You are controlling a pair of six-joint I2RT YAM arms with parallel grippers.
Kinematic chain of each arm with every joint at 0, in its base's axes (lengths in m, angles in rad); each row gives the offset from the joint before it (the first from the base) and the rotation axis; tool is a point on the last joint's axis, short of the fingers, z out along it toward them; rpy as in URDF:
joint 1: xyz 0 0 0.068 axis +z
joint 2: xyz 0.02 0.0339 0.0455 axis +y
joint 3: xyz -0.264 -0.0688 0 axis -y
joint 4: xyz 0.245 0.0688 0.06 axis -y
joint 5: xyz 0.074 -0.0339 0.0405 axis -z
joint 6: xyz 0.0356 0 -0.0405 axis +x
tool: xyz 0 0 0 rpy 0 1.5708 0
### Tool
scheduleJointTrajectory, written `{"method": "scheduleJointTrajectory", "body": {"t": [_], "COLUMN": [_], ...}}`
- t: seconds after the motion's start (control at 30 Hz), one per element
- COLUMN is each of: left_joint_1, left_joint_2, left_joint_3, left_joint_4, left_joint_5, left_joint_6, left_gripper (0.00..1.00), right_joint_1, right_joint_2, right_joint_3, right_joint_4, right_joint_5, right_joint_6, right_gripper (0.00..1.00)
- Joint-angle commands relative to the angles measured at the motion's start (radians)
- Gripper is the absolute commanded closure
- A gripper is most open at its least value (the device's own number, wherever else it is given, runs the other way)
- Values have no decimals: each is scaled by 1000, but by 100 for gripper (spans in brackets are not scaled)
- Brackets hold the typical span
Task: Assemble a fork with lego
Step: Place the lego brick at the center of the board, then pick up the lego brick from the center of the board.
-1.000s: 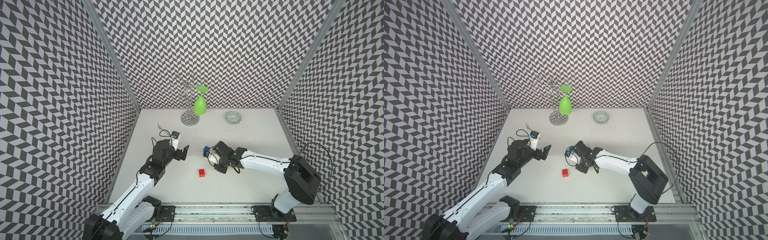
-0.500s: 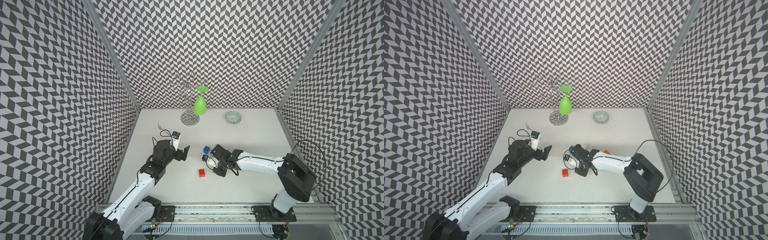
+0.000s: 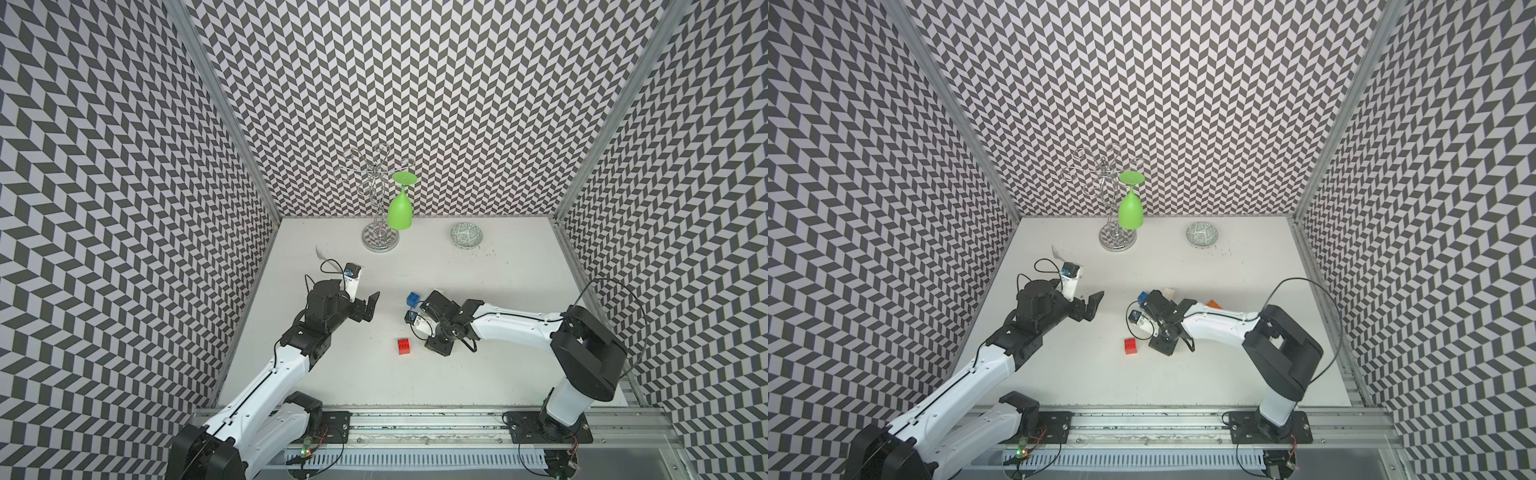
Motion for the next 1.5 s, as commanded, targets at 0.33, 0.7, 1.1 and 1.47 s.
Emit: {"method": "scheduleJointTrajectory", "body": {"t": [0.33, 0.7, 1.1, 1.47], "left_joint_1": [5, 5, 5, 4], "left_joint_2": [3, 8, 9, -21], "left_joint_3": [26, 27, 29, 10], "left_joint_4": [18, 18, 21, 49], "left_joint_5": [19, 25, 36, 135], "left_joint_6": [0, 0, 1, 12], "left_gripper": [1, 2, 1, 2], "right_joint_1": [-47, -50, -54, -96], "right_joint_2": [-31, -8, -28, -71], "right_joint_3": [11, 18, 27, 106], "right_joint_4": [14, -4, -9, -52], "right_joint_5": [-58, -86, -85, -34], "right_joint_6": [61, 60, 53, 16], "right_gripper": [51, 55, 84, 100]}}
